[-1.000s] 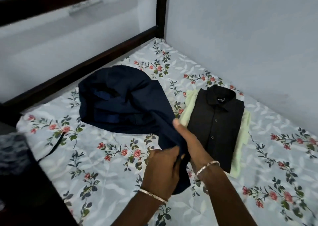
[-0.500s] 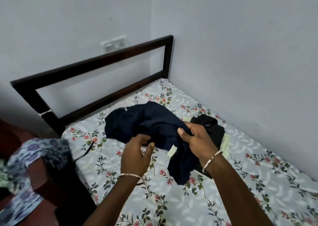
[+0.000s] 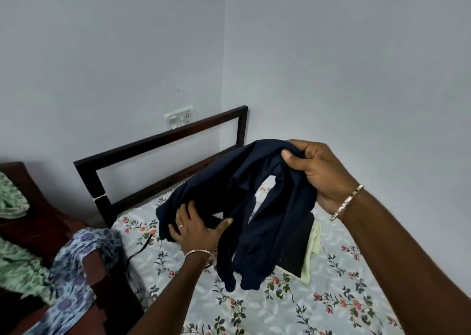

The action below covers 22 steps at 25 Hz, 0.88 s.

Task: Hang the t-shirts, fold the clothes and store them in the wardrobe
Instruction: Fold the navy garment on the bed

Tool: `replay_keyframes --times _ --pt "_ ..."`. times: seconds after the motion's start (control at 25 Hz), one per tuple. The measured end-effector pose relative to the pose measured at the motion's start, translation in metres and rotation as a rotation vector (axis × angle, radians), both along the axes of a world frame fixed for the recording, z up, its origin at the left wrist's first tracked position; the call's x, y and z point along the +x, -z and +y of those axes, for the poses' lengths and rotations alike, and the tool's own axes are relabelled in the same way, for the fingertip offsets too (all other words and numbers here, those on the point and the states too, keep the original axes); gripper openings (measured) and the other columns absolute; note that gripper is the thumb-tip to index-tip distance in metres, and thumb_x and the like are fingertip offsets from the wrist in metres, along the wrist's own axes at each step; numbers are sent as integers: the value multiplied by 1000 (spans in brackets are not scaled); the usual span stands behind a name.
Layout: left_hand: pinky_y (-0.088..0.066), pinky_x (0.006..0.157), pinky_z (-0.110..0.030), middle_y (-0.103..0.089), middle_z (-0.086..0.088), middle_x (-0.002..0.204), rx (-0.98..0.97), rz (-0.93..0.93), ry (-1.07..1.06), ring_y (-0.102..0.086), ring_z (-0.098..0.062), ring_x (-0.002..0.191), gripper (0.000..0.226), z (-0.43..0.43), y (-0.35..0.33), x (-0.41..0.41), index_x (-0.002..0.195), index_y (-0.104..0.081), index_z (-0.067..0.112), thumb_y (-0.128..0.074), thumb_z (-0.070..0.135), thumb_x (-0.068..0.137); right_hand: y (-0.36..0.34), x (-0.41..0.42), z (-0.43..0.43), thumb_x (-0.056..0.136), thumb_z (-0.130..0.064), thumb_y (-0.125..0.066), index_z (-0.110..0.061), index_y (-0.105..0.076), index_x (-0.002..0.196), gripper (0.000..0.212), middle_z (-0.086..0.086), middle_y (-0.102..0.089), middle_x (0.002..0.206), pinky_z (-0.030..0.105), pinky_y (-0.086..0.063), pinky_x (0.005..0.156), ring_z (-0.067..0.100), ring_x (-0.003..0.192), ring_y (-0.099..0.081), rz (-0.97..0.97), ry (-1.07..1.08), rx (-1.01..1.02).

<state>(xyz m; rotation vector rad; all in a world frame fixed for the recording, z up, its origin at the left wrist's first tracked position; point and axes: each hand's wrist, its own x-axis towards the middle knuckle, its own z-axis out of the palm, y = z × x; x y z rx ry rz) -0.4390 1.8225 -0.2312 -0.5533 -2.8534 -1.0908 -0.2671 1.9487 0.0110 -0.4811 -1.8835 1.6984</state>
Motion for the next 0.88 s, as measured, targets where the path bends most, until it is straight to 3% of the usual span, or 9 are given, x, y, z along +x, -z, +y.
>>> replay_keyframes --times 0.08,0.12,0.2,0.32,0.44,0.56,0.64,0.76,0.88 --pt "-14 114 -62 -39 -10 150 86 118 -31 -30 -31 143 114 -9 -19 -1 142 -43 12 -55 89 58 -27 17 -2 98 0 -54 0 -71 110 21 11 -73 94 24 -56 68 18 78 -68 27 27 1" --pt "-16 113 -62 -39 -9 149 121 176 -63 -30 -31 142 109 -12 -29 -3 141 -43 12 -60 84 60 -39 25 -3 98 -1 -54 0 -71 110 21 11 -73 94 25 -56 68 19 77 -67 42 33 -1" --pt "-23 111 -61 -33 -8 150 191 236 -147 -29 -32 141 99 -20 -51 -5 142 -38 18 -83 56 62 -61 38 -7 99 -2 -52 0 -70 111 22 12 -72 95 25 -57 69 18 77 -67 73 27 -10" --pt "-25 110 -57 -28 -9 152 227 175 -189 -26 -32 142 101 -28 -73 -16 143 -33 25 -89 27 59 -92 57 -12 99 -3 -50 -2 -70 109 23 11 -72 95 26 -58 72 18 78 -69 142 19 -39" --pt "-27 109 -54 -59 -1 123 104 133 29 -50 -26 125 62 -32 -87 -29 119 -55 33 -84 40 64 -117 79 -16 100 -5 -47 -3 -69 111 25 12 -72 104 29 -59 83 19 90 -70 188 18 -47" --pt "-46 85 -39 -64 8 82 193 -98 266 -63 -22 86 38 -31 -111 -34 89 -58 30 -86 39 66 -131 100 -22 100 -6 -46 -5 -69 109 25 8 -73 103 29 -58 88 18 93 -70 195 85 -25" --pt "-47 67 -32 -65 1 77 411 -304 354 -63 -25 78 35 -31 -127 -35 82 -60 23 -90 23 65 -138 118 -29 100 -6 -44 -8 -70 105 27 4 -75 97 28 -58 87 15 91 -71 222 158 -30" --pt "-53 63 -32 -70 -5 75 642 -520 516 -66 -29 78 27 -31 -151 -40 84 -65 12 -84 -1 70 -146 157 -37 101 -6 -41 -13 -75 95 35 2 -75 94 27 -59 81 13 89 -72 302 288 -74" --pt "-55 75 -41 -71 -10 84 607 -378 732 -66 -26 80 23 -24 -184 -39 91 -65 9 -82 6 75 -149 200 -40 100 -6 -44 -13 -77 92 35 3 -76 95 27 -59 80 15 90 -73 347 477 -108"
